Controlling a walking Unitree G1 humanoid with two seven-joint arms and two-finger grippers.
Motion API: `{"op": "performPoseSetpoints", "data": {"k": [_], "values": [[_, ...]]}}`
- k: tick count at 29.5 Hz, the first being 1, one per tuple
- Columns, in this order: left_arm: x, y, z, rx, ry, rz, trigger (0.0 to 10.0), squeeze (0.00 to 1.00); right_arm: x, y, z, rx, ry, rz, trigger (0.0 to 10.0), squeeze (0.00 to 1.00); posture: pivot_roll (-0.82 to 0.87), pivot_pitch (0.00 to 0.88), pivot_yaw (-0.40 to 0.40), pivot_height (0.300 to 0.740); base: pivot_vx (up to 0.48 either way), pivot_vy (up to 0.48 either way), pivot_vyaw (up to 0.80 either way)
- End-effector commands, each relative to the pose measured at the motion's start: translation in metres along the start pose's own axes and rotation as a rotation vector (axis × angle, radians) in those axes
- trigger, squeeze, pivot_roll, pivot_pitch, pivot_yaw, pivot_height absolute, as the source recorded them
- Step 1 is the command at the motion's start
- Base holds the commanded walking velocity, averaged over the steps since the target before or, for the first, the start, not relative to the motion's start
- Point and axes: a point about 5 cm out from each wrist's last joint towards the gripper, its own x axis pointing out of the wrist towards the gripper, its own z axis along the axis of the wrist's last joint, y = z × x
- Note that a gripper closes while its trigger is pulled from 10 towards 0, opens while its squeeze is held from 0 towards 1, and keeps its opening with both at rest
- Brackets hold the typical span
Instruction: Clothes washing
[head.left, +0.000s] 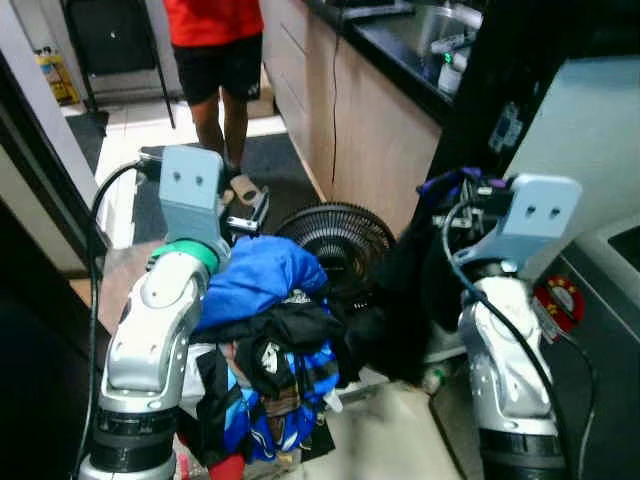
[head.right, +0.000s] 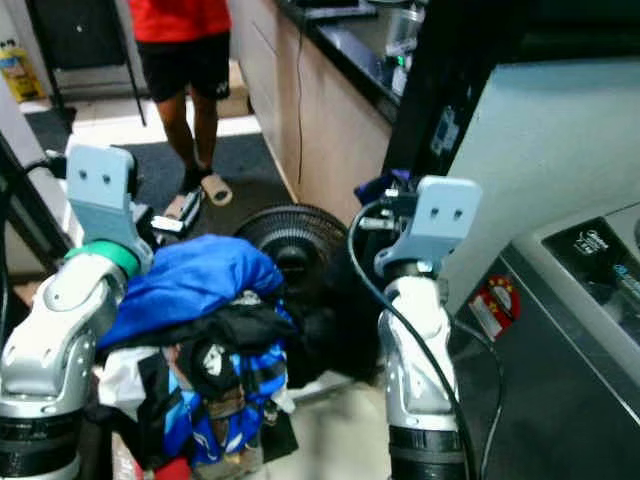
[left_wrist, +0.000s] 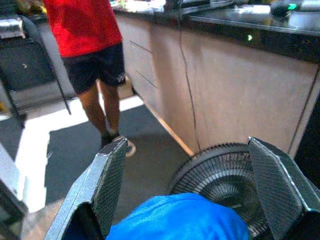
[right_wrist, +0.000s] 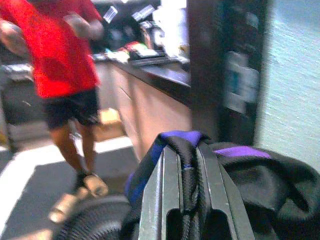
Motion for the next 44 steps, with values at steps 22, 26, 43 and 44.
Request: {"op": "performPoseSetpoints", "data": {"k": [22, 26, 43, 44], "values": [[0.004, 0.000, 0.002, 0.020, 0.004, -0.025, 10.0, 0.00, -0.001, 0.004, 0.008, 0.002, -0.038, -0.009, 10.0, 0.00, 0.08, 0.000, 0.077, 0.740, 0.000, 0.000, -0.80], [0.006, 0.000, 0.004, 0.021, -0.002, -0.028, 10.0, 0.00, 0.001, 0.004, 0.011, 0.004, -0.047, -0.009, 10.0, 0.00, 0.08, 0.000, 0.078, 0.740, 0.000, 0.000, -0.80], [0.006, -0.002, 0.005, 0.025, -0.016, -0.032, 10.0, 0.00, 0.005, 0.012, 0.017, 0.009, -0.084, 0.040, 10.0, 0.00, 0.08, 0.000, 0.071, 0.740, 0.000, 0.000, -0.80], [0.006, -0.003, 0.005, 0.024, -0.016, -0.031, 10.0, 0.00, 0.005, 0.015, 0.019, 0.009, -0.094, 0.055, 10.0, 0.00, 0.08, 0.000, 0.071, 0.740, 0.000, 0.000, -0.80]]}}
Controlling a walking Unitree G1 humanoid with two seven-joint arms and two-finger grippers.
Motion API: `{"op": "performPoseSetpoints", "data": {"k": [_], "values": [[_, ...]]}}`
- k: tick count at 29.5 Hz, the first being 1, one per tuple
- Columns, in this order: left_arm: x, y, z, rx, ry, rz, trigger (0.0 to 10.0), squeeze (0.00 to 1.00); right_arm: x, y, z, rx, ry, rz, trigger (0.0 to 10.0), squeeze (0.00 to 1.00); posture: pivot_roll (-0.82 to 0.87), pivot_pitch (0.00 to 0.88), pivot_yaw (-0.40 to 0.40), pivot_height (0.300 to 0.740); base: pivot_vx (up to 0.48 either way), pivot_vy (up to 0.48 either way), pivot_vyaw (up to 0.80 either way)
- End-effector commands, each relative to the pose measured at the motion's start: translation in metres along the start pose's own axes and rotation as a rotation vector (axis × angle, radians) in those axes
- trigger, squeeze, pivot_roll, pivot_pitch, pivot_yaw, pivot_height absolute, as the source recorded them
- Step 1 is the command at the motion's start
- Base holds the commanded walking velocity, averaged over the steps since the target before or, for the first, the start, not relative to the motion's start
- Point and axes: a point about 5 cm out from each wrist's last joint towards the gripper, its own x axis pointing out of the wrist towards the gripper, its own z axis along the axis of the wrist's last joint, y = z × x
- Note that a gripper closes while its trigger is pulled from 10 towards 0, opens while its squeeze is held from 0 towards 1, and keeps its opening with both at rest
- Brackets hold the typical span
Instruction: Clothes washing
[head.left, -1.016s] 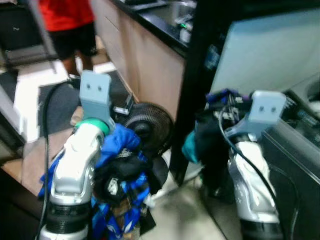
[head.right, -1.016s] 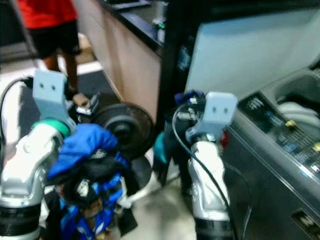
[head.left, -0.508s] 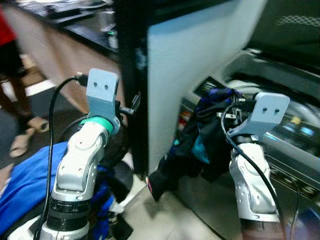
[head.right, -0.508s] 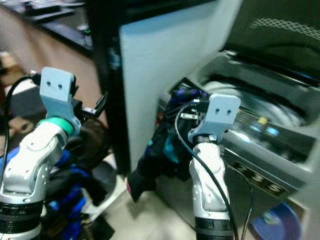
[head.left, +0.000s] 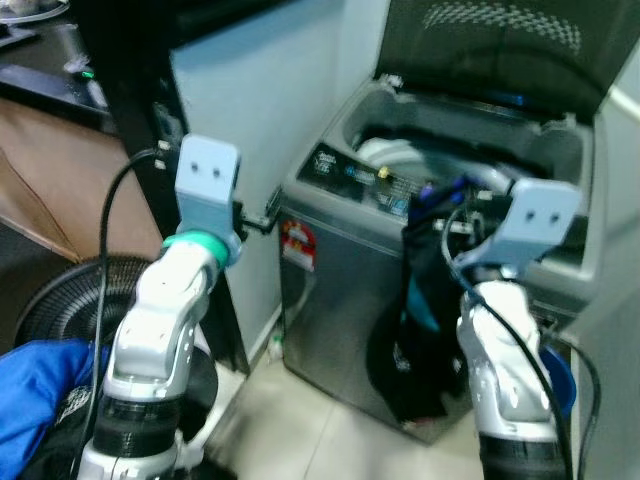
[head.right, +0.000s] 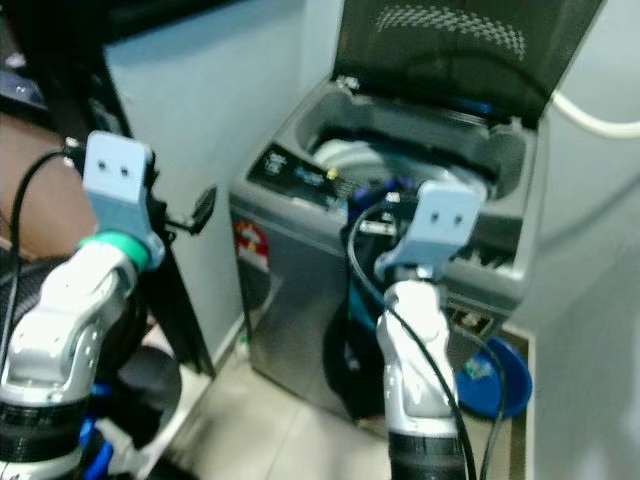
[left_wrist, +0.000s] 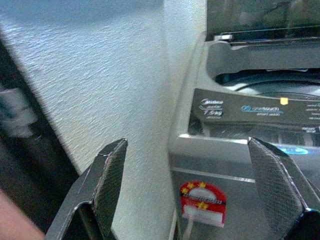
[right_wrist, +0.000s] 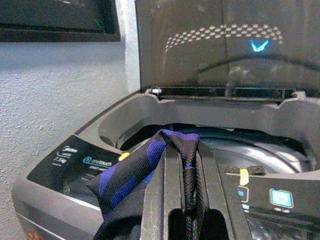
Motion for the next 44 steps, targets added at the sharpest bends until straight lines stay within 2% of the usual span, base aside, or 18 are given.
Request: {"op": "performPoseSetpoints", "data": {"k": [1, 12, 21, 22, 26, 28, 30, 33, 39, 44], "values": [[-0.001, -0.003, 0.002, -0.002, -0.012, -0.012, 10.0, 0.00, 0.003, 0.000, 0.012, -0.001, -0.064, 0.013, 10.0, 0.00, 0.08, 0.000, 0.071, 0.740, 0.000, 0.000, -0.80], [-0.001, -0.005, 0.003, -0.022, -0.043, -0.002, 10.0, 0.00, 0.008, 0.011, 0.020, 0.029, -0.105, 0.066, 10.0, 0.00, 0.09, 0.000, 0.053, 0.740, 0.000, 0.000, -0.80], [0.000, -0.008, 0.010, 0.012, -0.096, 0.006, 10.0, 0.00, 0.009, 0.015, 0.020, 0.034, -0.110, 0.078, 10.0, 0.00, 0.09, 0.000, 0.047, 0.740, 0.000, 0.000, -0.71], [0.000, -0.008, 0.012, 0.033, -0.123, 0.015, 10.0, 0.00, 0.010, 0.018, 0.021, 0.018, -0.123, 0.095, 10.0, 0.00, 0.09, 0.000, 0.047, 0.740, 0.435, 0.000, 0.00], [0.000, -0.008, 0.014, 0.048, -0.137, 0.026, 10.0, 0.00, 0.010, 0.020, 0.022, 0.012, -0.130, 0.108, 10.0, 0.00, 0.09, 0.000, 0.047, 0.740, 0.435, 0.000, 0.00], [0.001, -0.011, 0.014, 0.051, -0.139, 0.038, 10.0, 0.00, 0.009, 0.029, 0.023, 0.007, -0.144, 0.161, 10.0, 0.00, 0.09, 0.000, 0.047, 0.740, 0.480, 0.000, 0.00], [0.001, -0.011, 0.014, 0.051, -0.139, 0.038, 10.0, 0.00, 0.009, 0.029, 0.023, 0.007, -0.144, 0.161, 10.0, 0.00, 0.09, 0.000, 0.047, 0.740, 0.480, 0.000, 0.00], [0.001, -0.015, 0.014, 0.054, -0.148, 0.032, 10.0, 0.00, 0.007, 0.038, 0.023, 0.012, -0.147, 0.202, 10.0, 0.00, 0.09, 0.000, 0.043, 0.740, 0.480, 0.000, 0.00], [0.001, -0.015, 0.015, 0.053, -0.153, 0.030, 10.0, 0.00, 0.007, 0.036, 0.021, 0.016, -0.134, 0.193, 10.0, 0.00, 0.09, 0.000, 0.041, 0.740, 0.480, 0.000, 0.00], [0.002, -0.016, 0.014, 0.053, -0.154, 0.025, 10.0, 0.00, 0.008, 0.031, 0.020, 0.019, -0.123, 0.167, 10.0, 0.00, 0.08, 0.000, 0.042, 0.740, 0.480, 0.000, -0.67]]}}
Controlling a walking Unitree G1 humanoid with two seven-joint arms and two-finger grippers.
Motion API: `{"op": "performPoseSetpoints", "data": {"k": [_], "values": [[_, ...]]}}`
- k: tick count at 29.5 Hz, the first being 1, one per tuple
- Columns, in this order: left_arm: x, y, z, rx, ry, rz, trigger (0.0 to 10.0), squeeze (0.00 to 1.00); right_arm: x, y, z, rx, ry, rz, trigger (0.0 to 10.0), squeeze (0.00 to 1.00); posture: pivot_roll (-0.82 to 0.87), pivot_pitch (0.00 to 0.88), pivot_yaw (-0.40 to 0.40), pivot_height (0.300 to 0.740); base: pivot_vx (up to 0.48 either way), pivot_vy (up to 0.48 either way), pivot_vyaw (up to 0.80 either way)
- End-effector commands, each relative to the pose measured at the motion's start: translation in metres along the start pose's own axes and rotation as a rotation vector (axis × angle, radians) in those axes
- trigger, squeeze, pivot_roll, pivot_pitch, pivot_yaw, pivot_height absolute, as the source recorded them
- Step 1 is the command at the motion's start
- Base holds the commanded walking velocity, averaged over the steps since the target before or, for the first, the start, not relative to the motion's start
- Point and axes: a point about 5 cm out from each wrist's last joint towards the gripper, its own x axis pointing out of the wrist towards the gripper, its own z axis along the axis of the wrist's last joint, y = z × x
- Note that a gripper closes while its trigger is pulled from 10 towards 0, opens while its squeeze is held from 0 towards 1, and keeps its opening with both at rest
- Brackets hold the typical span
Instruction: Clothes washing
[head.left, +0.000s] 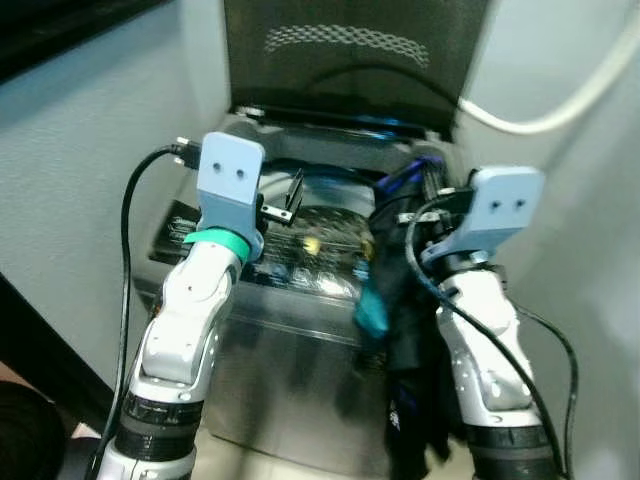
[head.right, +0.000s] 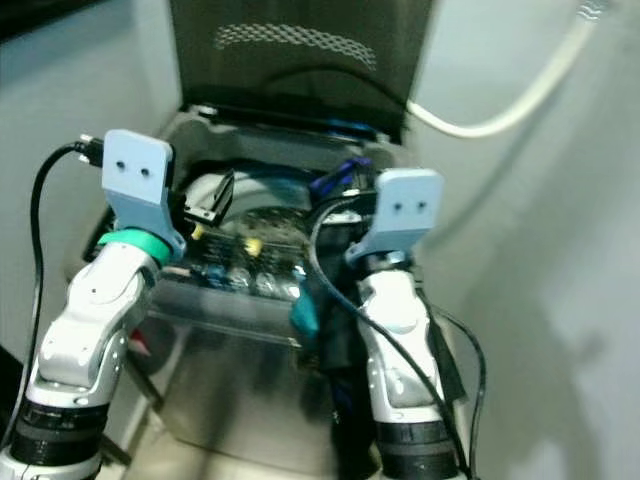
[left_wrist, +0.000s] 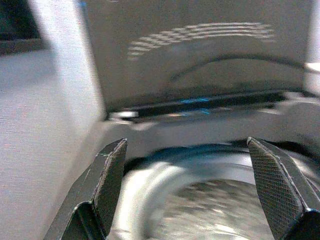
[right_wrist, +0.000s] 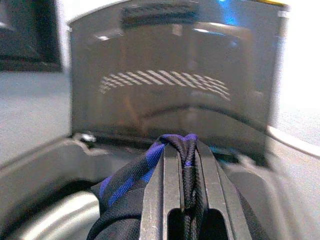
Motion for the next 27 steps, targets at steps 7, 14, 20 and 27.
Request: {"op": "performPoseSetpoints", "data": {"k": [7, 14, 20, 27], "values": [[-0.002, -0.009, -0.005, -0.031, 0.026, -0.057, 10.0, 0.00, 0.000, -0.011, -0.001, -0.041, 0.004, -0.068, 10.0, 0.00, 0.08, 0.000, 0.042, 0.740, 0.116, 0.000, -0.23], [-0.001, -0.011, -0.003, -0.078, 0.024, -0.079, 10.0, 0.00, 0.000, -0.011, -0.001, -0.045, 0.004, -0.066, 10.0, 0.00, 0.08, 0.000, 0.044, 0.740, 0.000, 0.000, 0.00], [0.002, -0.010, 0.004, -0.137, 0.007, -0.106, 10.0, 0.00, 0.001, -0.010, 0.000, -0.047, -0.005, -0.061, 10.0, 0.00, 0.08, 0.000, 0.050, 0.740, 0.000, 0.000, 0.00], [0.008, -0.005, 0.047, -0.059, -0.213, -0.252, 10.0, 0.00, 0.009, 0.009, 0.025, 0.003, -0.109, 0.131, 10.0, 0.00, 0.07, 0.000, 0.061, 0.740, 0.000, 0.000, 0.00]]}}
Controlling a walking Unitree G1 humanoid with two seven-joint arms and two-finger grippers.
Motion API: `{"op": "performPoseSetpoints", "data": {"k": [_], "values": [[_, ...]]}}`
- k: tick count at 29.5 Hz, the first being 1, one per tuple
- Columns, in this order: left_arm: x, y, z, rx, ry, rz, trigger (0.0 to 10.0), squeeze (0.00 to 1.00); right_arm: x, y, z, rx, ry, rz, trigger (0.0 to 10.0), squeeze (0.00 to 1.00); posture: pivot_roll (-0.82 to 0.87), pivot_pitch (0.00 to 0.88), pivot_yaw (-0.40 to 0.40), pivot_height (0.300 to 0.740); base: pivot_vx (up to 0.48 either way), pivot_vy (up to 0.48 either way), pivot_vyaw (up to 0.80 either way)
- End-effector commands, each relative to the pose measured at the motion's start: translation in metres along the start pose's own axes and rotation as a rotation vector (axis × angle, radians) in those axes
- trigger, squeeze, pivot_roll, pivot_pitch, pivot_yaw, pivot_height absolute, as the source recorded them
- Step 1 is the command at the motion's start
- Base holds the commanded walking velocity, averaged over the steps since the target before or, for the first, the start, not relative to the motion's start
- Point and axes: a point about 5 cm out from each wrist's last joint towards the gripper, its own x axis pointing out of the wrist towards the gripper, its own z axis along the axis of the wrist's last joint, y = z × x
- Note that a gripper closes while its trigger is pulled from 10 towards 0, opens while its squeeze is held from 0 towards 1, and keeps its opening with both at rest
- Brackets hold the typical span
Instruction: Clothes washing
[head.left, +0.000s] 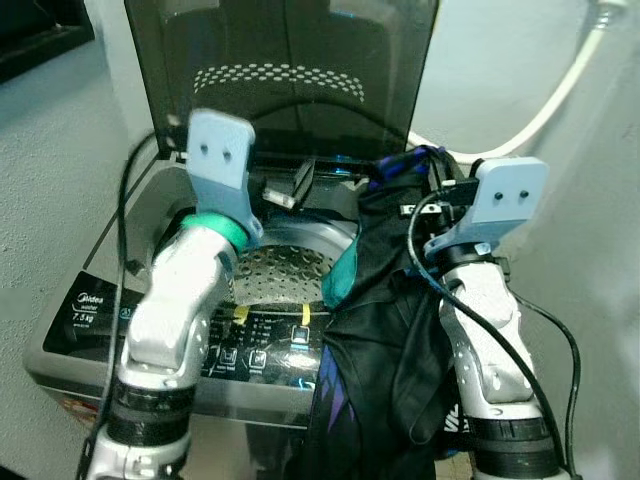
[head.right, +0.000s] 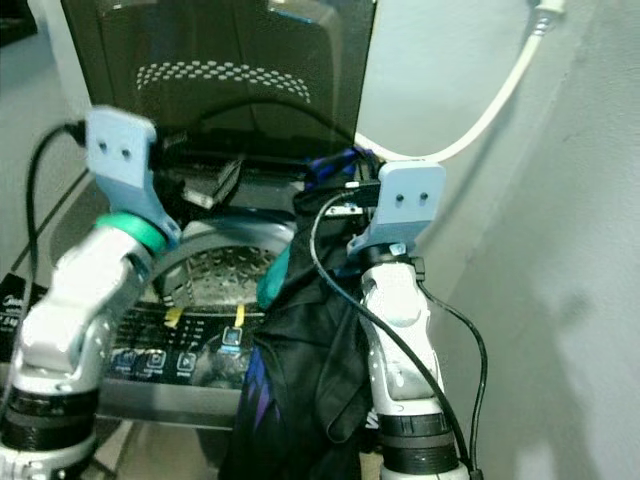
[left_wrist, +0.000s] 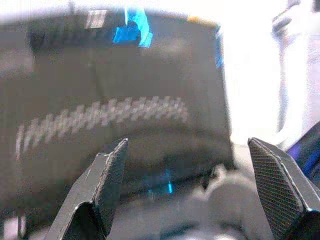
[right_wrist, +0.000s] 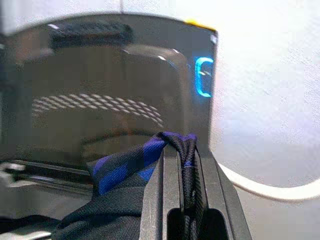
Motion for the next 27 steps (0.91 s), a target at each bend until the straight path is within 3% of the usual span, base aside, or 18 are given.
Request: {"op": "performPoseSetpoints", "data": {"k": [1, 4, 6, 9, 10, 12, 13, 15, 21, 27], "values": [[0.001, -0.004, 0.010, 0.031, -0.051, -0.077, 10.0, 0.00, 0.013, 0.010, 0.029, 0.029, -0.120, 0.097, 10.0, 0.00, 0.07, 0.000, 0.062, 0.740, 0.000, 0.000, 0.00], [-0.001, -0.012, 0.010, 0.034, -0.047, -0.146, 10.0, 0.00, 0.021, 0.014, 0.043, 0.042, -0.175, 0.145, 10.0, 0.00, 0.07, 0.000, 0.062, 0.740, 0.000, 0.000, 0.00], [-0.015, -0.031, 0.002, -0.070, 0.007, -0.298, 10.0, 0.00, 0.036, 0.017, 0.074, 0.083, -0.284, 0.218, 10.0, 0.00, 0.07, 0.000, 0.049, 0.740, 0.000, 0.000, 0.00], [-0.023, -0.038, -0.001, -0.113, 0.033, -0.358, 10.0, 0.00, 0.040, 0.017, 0.086, 0.102, -0.324, 0.237, 10.0, 0.00, 0.08, 0.000, 0.045, 0.740, 0.000, 0.000, 0.00], [-0.032, -0.044, -0.007, -0.132, 0.072, -0.412, 10.0, 0.00, 0.044, 0.014, 0.096, 0.129, -0.357, 0.235, 10.0, 0.00, 0.09, 0.000, 0.034, 0.740, 0.000, 0.000, 0.00], [-0.032, -0.044, -0.007, -0.132, 0.072, -0.412, 10.0, 0.00, 0.044, 0.014, 0.096, 0.129, -0.357, 0.235, 10.0, 0.00, 0.09, 0.000, 0.034, 0.740, 0.000, 0.000, 0.00], [-0.040, -0.048, -0.013, -0.137, 0.103, -0.439, 10.0, 0.00, 0.046, 0.011, 0.101, 0.142, -0.374, 0.223, 10.0, 0.00, 0.09, 0.000, 0.026, 0.740, 0.000, 0.000, 0.00], [-0.041, -0.046, -0.022, -0.139, 0.137, -0.321, 10.0, 0.00, 0.046, 0.006, 0.097, 0.148, -0.359, 0.192, 10.0, 0.00, 0.09, 0.000, 0.016, 0.740, 0.000, 0.000, 0.00], [-0.030, -0.035, -0.021, -0.078, 0.104, -0.165, 10.0, 0.00, 0.041, 0.007, 0.075, 0.146, -0.278, 0.177, 10.0, 0.00, 0.09, 0.000, 0.008, 0.740, 0.000, 0.000, 0.00], [-0.027, -0.030, -0.020, -0.065, 0.101, -0.131, 10.0, 0.00, 0.040, 0.006, 0.070, 0.147, -0.255, 0.173, 10.0, 0.00, 0.09, 0.000, 0.012, 0.740, 0.000, 0.000, 0.00]]}}
